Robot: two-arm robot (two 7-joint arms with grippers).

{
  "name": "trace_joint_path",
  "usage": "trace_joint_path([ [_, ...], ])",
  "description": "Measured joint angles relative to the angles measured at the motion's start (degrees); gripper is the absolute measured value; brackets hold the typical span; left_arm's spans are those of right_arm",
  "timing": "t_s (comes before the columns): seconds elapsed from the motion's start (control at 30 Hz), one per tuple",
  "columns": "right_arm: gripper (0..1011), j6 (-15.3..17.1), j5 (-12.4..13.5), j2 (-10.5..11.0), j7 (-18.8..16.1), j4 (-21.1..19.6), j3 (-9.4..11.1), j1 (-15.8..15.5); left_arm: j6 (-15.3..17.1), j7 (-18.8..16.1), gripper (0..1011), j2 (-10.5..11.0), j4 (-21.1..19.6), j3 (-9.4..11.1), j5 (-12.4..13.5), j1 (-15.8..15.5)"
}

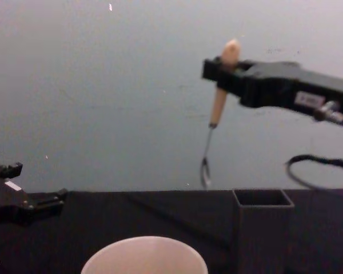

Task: Pick up the stirring spoon with one hand, stir inside the cup, then place it back in its original position.

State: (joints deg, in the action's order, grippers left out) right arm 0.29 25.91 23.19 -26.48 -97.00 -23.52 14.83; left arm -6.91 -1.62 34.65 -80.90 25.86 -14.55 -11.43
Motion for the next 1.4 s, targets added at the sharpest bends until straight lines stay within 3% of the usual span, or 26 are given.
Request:
trace_joint_path([
  [0.6,170,-1.53,-0.9,-2.07,-2.47,4.07,-6.06,0.54,0.0,0.0,1002,0.0,0.0,0.0,0.0,0.0],
  [1.4,170,-5.19,-4.74,-3.66,-2.92,9.67,-8.48,-1.18,0.0,0.0,1001,0.0,0.0,0.0,0.0,0.0],
])
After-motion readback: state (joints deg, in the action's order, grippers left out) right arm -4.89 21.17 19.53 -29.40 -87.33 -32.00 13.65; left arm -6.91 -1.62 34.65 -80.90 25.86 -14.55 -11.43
